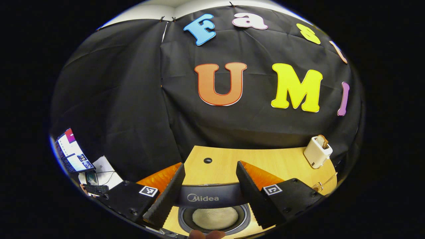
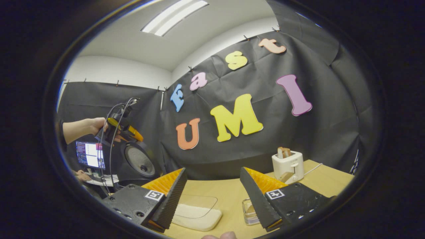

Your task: Close the left gripper, press the button to open the rice cooker; take a wooden spoon from the chopstick holder with the right hand, scoop a spoonful of rice and pour it into the rice cooker, then put the wooden spoon back into the chopstick holder.

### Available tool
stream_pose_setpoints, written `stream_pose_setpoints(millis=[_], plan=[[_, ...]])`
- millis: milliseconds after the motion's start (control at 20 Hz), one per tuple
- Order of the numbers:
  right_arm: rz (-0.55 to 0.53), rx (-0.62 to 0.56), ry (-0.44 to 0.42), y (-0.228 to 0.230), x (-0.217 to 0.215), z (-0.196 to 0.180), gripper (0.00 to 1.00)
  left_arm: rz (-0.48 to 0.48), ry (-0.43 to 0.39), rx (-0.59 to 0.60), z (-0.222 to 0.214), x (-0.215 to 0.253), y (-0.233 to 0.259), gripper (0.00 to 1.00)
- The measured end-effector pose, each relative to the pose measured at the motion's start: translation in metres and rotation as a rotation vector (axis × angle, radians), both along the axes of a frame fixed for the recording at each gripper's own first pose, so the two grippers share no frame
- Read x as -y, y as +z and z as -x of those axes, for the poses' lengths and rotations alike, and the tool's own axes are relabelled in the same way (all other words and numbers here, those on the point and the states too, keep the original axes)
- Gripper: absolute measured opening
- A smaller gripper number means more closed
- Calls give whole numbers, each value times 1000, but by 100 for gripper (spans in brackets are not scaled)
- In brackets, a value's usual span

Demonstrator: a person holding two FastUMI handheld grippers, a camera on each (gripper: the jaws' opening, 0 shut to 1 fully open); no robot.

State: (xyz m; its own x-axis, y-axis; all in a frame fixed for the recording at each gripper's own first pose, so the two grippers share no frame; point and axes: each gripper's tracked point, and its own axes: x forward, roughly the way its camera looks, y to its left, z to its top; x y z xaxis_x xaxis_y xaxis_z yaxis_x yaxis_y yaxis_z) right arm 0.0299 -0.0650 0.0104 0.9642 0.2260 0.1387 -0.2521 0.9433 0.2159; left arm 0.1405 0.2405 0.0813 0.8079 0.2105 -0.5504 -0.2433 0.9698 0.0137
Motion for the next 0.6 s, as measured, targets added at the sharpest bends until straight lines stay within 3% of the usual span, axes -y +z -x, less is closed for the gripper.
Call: stream_pose_setpoints(millis=[600], plan=[[7,6,33,3,-18,18,95,38,35,-24,91,34,-46,99]])
